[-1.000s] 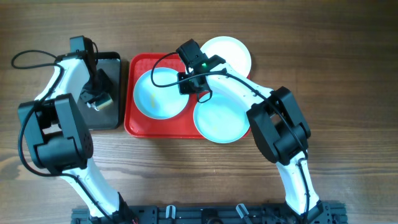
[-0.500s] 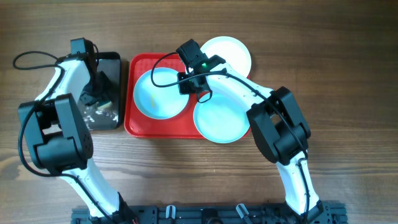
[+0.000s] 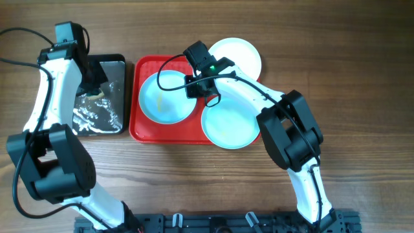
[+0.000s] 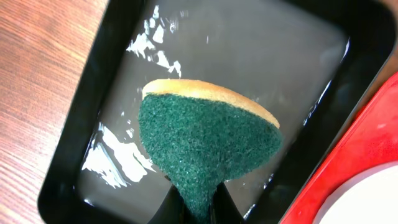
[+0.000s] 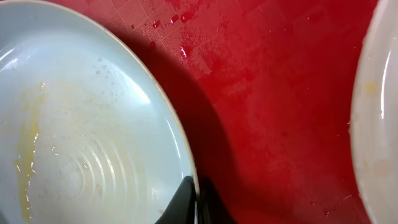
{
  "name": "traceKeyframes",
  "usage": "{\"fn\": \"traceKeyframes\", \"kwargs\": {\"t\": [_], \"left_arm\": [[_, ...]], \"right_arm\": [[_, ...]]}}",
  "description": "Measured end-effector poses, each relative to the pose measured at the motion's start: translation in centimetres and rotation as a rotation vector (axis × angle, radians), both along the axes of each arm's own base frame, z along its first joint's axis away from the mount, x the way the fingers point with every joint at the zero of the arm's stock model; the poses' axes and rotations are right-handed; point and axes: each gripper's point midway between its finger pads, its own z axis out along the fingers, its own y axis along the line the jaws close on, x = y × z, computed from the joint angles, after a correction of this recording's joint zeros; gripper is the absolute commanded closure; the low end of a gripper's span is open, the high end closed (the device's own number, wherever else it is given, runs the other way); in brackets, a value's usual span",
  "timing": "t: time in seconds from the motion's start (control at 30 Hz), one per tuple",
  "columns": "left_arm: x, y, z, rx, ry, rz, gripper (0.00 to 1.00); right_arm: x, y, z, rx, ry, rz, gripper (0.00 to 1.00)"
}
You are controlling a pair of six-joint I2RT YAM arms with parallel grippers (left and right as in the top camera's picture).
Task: Clean dirty plates on tray and stack at the side
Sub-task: 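Grasp the green sponge in the black tray with the left gripper, then move the sponge with the left gripper onto the held plate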
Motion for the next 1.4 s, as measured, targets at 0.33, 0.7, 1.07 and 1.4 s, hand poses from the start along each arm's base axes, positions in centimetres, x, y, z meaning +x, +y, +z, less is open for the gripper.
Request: {"fn": "traceKeyframes", "kwargs": {"t": [0.33, 0.7, 1.07, 1.4], "left_arm": [[-0.3, -1.7, -0.4, -0.078, 0.026, -0.111, 0.96], [1.4, -11.1, -0.9, -0.319, -0.042, -0.358, 0.96], [-0.4, -13.9, -8.2, -0.347, 0.043, -0.383, 0.96], [0.3, -15.5, -8.8, -0.261, 0.031, -0.443, 0.96]], "right_arm": [[0.0, 0.0, 0.0, 0.000, 0.000, 0.000, 0.95], [-0.2, 0.6, 0.1, 0.056, 0.030, 0.020, 0.96], [-0.2, 0.5, 0.4, 0.139, 0.084, 0.033, 0.96], [0.0, 0.4, 0.5, 0.145, 0.084, 0.033, 0.96]]}}
